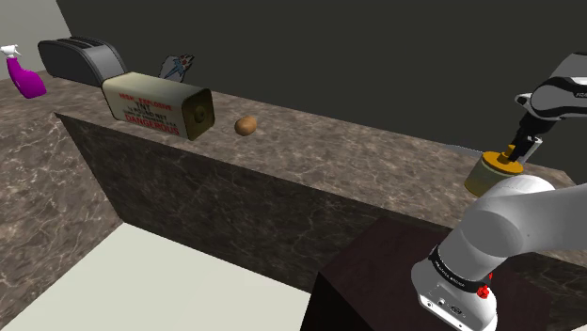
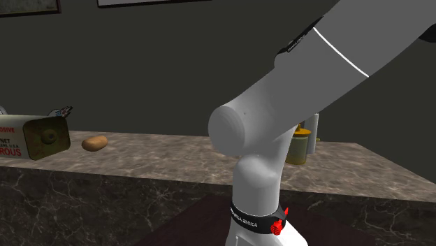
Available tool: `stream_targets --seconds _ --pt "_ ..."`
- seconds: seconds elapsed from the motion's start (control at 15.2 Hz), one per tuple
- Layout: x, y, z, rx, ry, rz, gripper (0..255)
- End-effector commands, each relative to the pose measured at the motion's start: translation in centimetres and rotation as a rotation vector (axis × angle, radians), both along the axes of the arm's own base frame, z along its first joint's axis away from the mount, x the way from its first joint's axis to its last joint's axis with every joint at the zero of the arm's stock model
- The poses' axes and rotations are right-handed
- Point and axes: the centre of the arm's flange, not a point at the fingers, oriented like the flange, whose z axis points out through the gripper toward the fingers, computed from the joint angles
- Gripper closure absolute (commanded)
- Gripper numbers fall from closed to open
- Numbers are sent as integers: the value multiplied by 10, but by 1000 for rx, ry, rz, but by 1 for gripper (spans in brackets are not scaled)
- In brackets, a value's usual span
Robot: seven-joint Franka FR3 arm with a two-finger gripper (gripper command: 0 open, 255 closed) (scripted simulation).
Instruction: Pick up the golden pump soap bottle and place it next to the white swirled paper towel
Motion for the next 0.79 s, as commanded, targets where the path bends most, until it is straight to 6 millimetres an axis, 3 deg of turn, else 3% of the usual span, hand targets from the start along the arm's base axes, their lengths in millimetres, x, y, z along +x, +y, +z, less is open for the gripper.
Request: stream_targets --seconds 0.0,0.26,0.73 --pt "0 0 0 0 0 0 0" --pt "1 9 49 0 0 0 0" --pt "1 9 49 0 0 0 0"
